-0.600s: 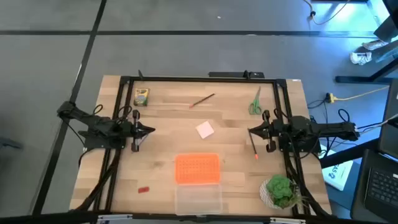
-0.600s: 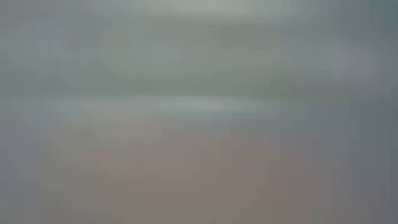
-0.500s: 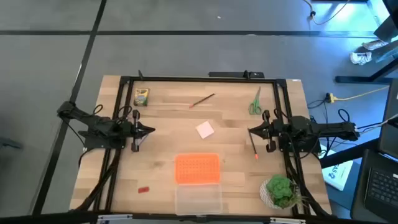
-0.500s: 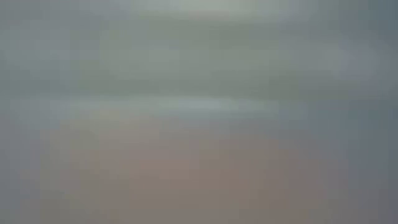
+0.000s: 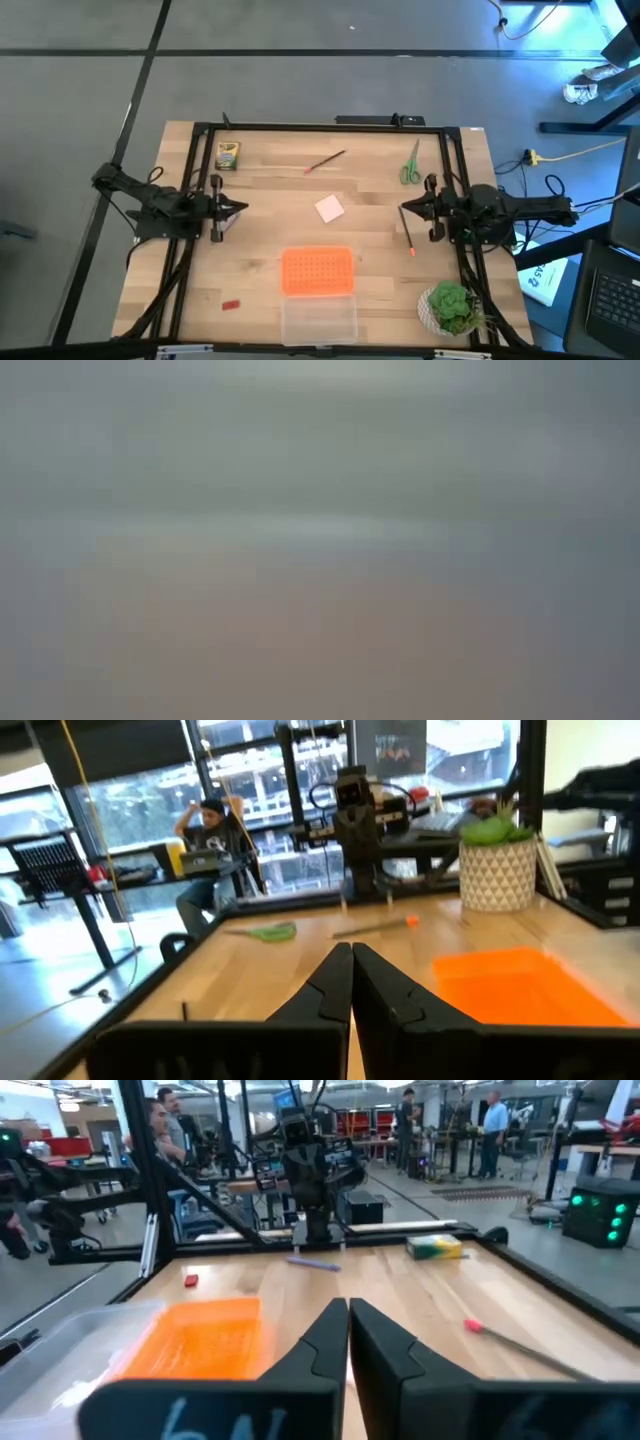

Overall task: Pack school essentials
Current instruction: Put the green scissors into the orange supply box

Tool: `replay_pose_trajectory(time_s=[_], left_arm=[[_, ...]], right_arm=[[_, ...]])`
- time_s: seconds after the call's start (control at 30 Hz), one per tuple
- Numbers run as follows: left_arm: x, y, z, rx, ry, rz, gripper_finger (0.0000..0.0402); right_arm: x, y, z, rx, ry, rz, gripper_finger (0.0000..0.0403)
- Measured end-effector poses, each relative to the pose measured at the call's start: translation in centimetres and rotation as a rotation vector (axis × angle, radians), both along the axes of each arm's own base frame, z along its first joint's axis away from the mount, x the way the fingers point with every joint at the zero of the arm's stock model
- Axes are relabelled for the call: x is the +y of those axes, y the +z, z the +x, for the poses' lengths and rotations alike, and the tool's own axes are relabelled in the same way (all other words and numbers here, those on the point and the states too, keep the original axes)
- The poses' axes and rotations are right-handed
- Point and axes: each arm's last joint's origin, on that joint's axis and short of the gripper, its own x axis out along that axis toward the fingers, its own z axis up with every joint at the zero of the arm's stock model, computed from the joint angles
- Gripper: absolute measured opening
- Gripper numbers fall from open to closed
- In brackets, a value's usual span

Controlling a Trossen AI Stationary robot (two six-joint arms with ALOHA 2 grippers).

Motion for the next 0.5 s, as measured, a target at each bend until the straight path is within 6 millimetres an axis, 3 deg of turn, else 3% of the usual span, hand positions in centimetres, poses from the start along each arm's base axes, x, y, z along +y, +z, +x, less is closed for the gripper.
replay_pose_trajectory(time_s=[0.3, 0.5], left_arm=[[0.9, 4.6, -1.4, -0.039, 0.105, 0.019, 0.0], [1.0, 7.9, -1.4, -0.029, 0.15, 0.08, 0.0]], right_arm=[[-0.2, 4.9, -0.9, 0.121, -0.043, 0.038, 0.0017], [-0.2, 8.3, -0.4, 0.278, -0.072, 0.146, 0.0005]])
